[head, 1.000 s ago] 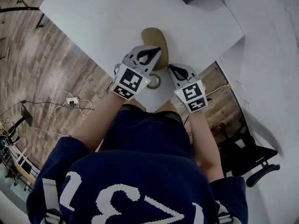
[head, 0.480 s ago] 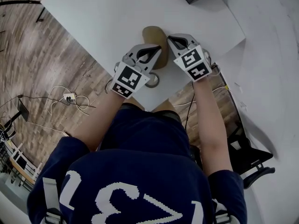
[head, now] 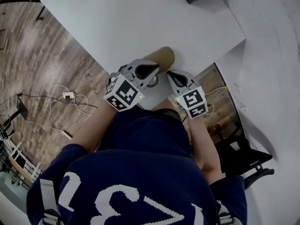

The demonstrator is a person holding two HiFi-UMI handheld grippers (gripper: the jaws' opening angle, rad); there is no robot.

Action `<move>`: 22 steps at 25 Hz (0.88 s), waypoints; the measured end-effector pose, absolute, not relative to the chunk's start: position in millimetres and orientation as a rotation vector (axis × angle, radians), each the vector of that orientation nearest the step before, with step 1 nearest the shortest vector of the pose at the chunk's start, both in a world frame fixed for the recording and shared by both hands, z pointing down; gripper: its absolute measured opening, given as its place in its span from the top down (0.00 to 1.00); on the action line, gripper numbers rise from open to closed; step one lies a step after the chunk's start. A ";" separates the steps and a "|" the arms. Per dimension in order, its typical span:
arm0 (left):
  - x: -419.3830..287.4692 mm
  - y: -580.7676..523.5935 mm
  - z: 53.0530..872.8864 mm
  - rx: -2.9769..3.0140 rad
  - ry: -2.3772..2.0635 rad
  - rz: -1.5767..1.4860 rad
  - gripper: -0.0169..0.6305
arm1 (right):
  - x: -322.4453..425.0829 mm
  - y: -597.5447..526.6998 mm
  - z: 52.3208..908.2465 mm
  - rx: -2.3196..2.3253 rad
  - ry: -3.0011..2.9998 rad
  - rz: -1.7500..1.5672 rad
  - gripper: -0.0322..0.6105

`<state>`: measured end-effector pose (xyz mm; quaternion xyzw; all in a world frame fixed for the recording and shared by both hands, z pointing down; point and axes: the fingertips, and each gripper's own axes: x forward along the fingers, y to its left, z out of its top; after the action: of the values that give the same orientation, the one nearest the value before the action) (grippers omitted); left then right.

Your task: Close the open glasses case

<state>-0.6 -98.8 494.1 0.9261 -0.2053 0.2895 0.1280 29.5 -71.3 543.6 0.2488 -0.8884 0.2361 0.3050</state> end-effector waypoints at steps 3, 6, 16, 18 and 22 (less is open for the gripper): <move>-0.7 -98.8 495.0 2.702 -0.582 0.837 0.95 | 39.1 -82.0 547.7 0.734 -2.324 0.621 0.92; -0.7 -97.1 495.5 2.704 -0.573 0.840 0.95 | 53.6 -96.8 551.2 0.757 -2.299 0.574 0.92; 1.0 -97.5 494.9 2.701 -0.512 0.807 0.95 | 47.8 -153.9 558.8 0.361 -2.276 0.269 0.92; 1.2 -97.1 494.6 2.691 -0.492 0.787 0.95 | 41.3 -160.1 559.8 0.241 -2.266 0.219 0.92; -0.2 -98.4 495.2 2.637 -0.426 0.759 0.95 | 28.6 -171.9 561.9 0.109 -2.267 0.231 0.92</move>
<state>-0.2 -98.4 495.2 0.9338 -0.1510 0.2689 0.1815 28.6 -171.9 561.9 0.0436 -0.9032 0.0920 0.4170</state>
